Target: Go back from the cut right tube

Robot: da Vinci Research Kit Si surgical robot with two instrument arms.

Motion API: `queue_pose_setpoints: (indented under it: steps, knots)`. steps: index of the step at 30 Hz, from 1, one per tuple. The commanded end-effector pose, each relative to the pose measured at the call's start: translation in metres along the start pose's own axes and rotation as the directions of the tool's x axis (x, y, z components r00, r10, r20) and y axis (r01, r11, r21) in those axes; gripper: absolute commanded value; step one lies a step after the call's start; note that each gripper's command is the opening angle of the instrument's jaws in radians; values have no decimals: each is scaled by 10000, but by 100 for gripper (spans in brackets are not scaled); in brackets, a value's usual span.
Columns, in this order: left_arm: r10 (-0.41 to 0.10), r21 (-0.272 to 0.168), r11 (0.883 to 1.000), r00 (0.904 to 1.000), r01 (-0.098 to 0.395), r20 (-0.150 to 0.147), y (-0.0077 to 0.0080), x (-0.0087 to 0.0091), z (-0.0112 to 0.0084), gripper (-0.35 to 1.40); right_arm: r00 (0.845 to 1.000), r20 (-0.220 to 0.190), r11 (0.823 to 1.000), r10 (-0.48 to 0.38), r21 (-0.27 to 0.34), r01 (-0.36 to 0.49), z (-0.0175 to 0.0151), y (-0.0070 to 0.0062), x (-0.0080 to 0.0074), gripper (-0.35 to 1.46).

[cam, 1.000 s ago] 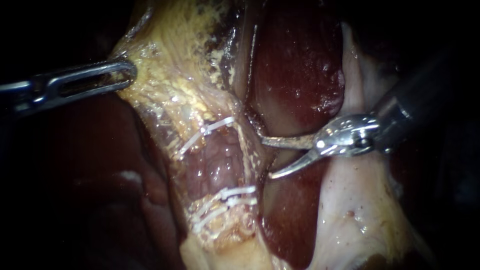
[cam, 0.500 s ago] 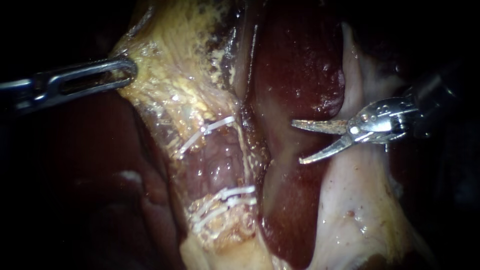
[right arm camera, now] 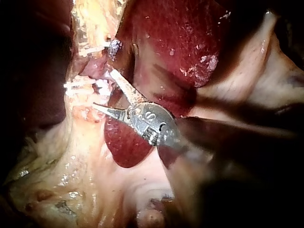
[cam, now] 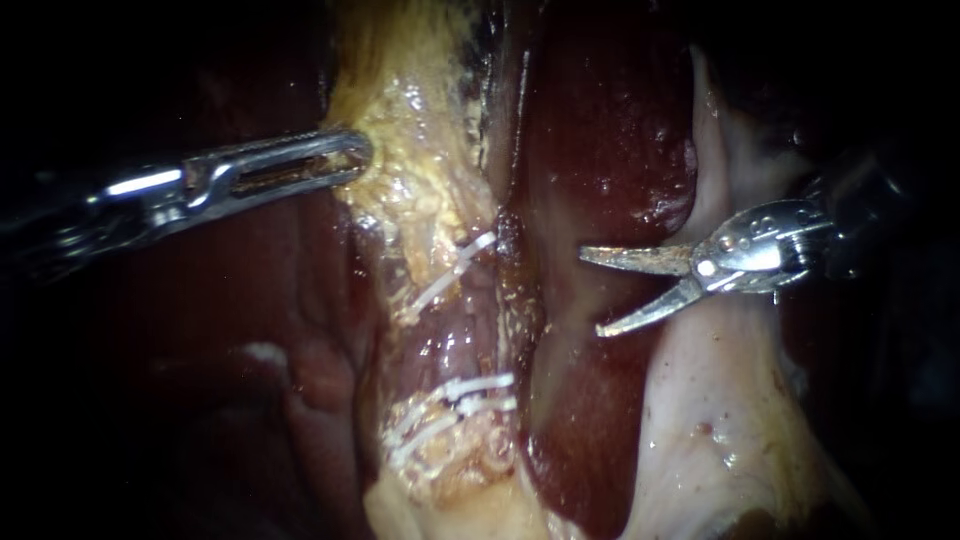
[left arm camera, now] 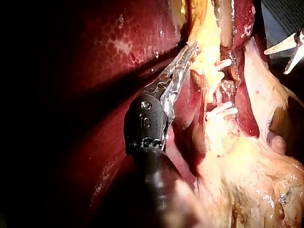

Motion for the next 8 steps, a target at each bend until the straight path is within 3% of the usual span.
queue_pose_setpoints:
  steps: [1, 8]
  knots:
    - [-2, -6, 10000, 10000, 2, -4, 0, 0, 0, -35, 10000, 7, 10000, 4, 6, -4, 0, 0, 0, 143]
    - [-3, -6, 10000, 10000, 3, -5, -1, 0, -1, -35, 9999, 13, 9999, -104, -1, 104, 1, 0, 2, 143]
